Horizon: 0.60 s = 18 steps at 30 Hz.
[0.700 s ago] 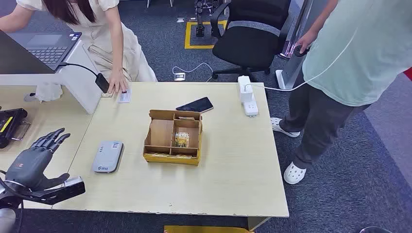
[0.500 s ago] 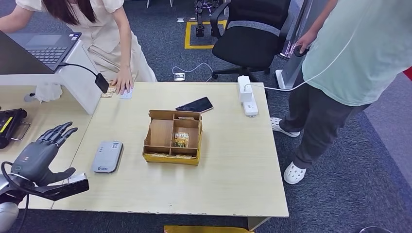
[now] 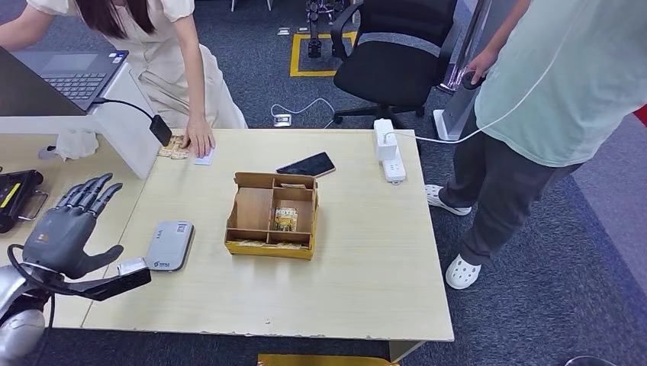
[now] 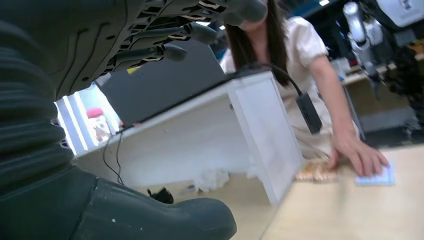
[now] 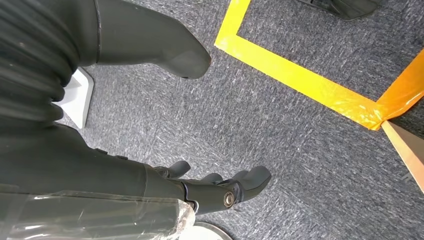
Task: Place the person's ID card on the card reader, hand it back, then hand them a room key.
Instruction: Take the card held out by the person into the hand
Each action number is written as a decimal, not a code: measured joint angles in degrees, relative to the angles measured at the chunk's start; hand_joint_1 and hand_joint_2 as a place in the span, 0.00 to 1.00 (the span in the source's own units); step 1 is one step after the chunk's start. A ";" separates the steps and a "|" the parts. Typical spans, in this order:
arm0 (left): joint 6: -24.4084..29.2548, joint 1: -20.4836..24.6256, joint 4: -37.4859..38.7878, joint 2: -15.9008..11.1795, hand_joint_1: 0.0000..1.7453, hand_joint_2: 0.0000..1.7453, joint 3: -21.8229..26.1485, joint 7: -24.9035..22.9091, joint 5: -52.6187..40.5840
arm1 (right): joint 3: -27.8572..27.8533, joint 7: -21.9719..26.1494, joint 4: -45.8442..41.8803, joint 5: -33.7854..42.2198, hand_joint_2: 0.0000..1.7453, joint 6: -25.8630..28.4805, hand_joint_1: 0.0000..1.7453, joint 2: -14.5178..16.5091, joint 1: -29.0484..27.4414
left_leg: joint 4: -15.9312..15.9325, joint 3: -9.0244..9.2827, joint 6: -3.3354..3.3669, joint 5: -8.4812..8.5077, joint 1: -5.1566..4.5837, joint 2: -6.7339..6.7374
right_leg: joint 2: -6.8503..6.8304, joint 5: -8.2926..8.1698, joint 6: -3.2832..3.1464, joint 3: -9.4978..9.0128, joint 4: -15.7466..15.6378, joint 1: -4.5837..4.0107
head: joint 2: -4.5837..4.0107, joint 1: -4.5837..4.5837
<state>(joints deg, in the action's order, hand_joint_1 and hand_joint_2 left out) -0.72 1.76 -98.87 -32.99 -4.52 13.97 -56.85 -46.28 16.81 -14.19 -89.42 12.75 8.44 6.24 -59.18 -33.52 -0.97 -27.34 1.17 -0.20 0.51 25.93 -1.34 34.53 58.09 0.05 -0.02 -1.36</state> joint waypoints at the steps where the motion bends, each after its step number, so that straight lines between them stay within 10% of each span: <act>1: 0.75 0.58 0.04 1.14 0.00 1.00 0.00 -0.52 -0.95 | 0.02 0.02 0.01 0.00 1.00 0.02 0.00 0.01 0.00 | 0.00 0.00 0.00 0.00 0.00 -0.01 | -0.01 0.00 0.00 -0.01 0.00 0.00 | 0.01 -0.01; 18: 1.79 2.40 1.25 7.24 0.00 1.00 0.75 -0.74 -2.76 | 0.36 -0.22 0.01 0.00 1.00 0.03 0.00 0.02 -0.27 | 0.01 0.00 0.00 0.00 0.00 0.03 | 0.06 0.00 -0.01 0.02 0.01 0.00 | 0.00 0.00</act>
<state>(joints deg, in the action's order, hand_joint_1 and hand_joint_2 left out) 1.07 4.16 -97.62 -25.75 -3.78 13.23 -59.61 -45.92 16.59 -14.19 -89.42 12.79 8.46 5.97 -59.18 -33.52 -0.97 -27.35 1.18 -0.17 0.56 25.93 -1.35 34.56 58.09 0.05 -0.02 -1.36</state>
